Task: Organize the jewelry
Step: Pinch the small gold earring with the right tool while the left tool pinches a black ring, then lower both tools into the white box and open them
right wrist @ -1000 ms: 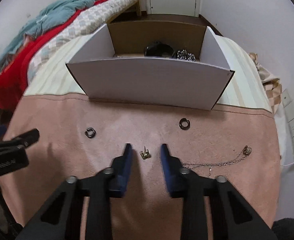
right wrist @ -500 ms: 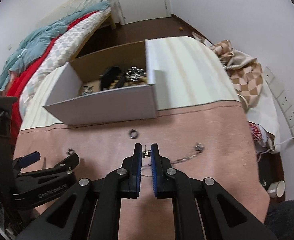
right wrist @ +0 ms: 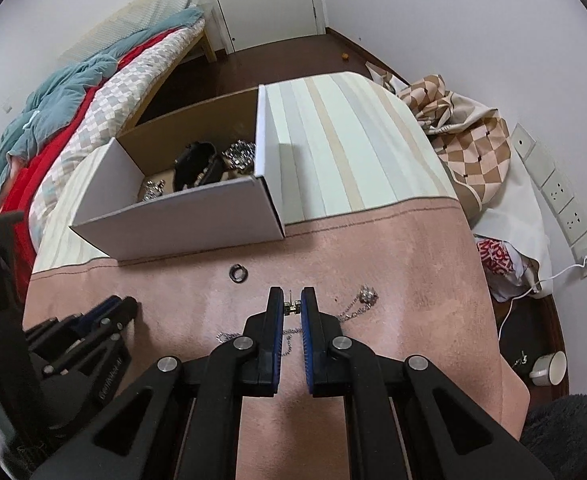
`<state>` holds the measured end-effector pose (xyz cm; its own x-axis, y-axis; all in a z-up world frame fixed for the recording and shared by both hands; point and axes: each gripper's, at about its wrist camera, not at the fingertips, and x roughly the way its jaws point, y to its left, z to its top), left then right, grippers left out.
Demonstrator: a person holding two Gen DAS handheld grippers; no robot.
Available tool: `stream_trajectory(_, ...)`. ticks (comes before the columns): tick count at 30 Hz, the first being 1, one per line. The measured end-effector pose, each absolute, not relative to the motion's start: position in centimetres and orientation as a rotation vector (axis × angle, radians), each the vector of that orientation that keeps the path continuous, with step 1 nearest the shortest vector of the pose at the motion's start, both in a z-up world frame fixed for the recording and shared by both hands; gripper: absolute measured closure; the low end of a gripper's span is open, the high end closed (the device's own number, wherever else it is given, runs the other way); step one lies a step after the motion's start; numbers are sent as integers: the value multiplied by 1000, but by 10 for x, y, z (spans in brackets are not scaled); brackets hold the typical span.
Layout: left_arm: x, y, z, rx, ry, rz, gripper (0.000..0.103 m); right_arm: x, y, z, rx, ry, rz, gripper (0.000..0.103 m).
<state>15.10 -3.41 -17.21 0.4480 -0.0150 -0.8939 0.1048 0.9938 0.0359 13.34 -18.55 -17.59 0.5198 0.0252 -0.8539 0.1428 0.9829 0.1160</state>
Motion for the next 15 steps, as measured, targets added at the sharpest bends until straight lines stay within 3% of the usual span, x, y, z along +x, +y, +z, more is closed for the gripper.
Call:
stream_trajectory(8,158,-21,-120,5,1055,-149,94,142,-185,-140,231,974,-19,94)
stream_trajectory(15,215,-12,-74,-110,1058,-245,94,191,-182,-111,296,971,96,94)
